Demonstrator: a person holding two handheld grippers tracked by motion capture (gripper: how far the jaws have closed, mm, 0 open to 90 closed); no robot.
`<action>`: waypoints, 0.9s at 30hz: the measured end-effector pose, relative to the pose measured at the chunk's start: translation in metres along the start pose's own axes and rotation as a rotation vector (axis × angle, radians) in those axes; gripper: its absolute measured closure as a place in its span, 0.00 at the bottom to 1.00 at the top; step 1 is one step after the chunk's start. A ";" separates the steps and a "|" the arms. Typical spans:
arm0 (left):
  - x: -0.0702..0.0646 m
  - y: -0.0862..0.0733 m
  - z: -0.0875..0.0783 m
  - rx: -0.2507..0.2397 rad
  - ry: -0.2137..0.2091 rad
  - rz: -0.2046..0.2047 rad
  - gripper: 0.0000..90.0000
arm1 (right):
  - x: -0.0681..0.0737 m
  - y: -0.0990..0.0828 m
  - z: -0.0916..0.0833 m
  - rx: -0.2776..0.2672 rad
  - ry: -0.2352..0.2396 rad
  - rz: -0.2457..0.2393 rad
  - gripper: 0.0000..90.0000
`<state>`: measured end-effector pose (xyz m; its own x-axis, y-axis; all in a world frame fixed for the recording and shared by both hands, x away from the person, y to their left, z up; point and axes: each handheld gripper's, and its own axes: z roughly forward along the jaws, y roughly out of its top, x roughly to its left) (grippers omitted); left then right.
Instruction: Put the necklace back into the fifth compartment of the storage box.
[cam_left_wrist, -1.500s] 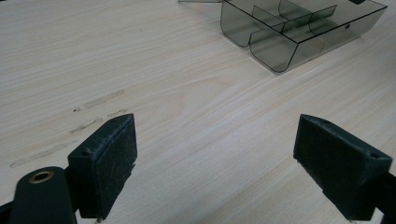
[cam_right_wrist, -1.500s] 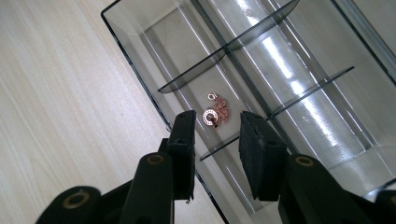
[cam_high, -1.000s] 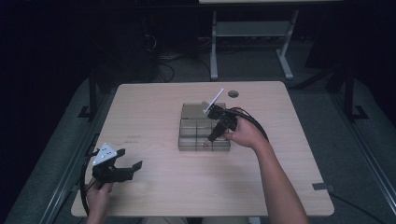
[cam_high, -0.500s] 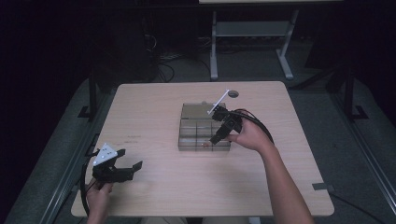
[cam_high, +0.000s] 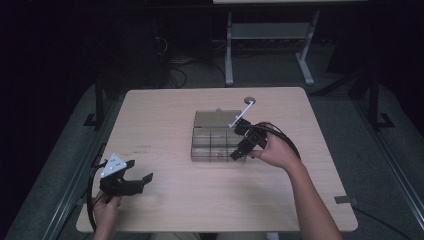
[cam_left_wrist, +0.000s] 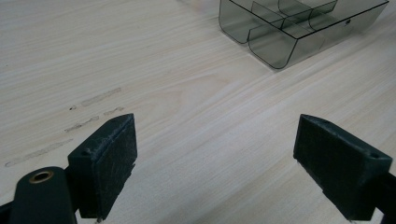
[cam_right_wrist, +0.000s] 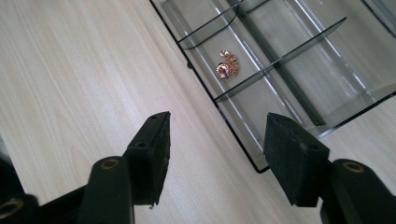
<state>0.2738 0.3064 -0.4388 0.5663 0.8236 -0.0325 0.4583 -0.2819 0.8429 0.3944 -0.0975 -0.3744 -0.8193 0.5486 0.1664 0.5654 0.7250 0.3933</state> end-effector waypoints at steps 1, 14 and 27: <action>0.000 0.000 0.000 -0.001 0.000 0.002 0.15 | 0.000 -0.002 0.000 -0.002 -0.002 -0.003 0.45; -0.002 0.000 0.001 0.004 0.001 0.009 0.15 | 0.001 -0.028 -0.008 -0.029 -0.009 0.012 0.45; -0.002 0.000 0.000 0.000 0.004 0.011 0.15 | -0.003 -0.058 -0.008 -0.041 0.007 0.049 0.42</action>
<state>0.2728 0.3043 -0.4385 0.5688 0.8222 -0.0214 0.4524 -0.2910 0.8430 0.3636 -0.1443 -0.3907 -0.7916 0.5800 0.1922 0.6005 0.6800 0.4209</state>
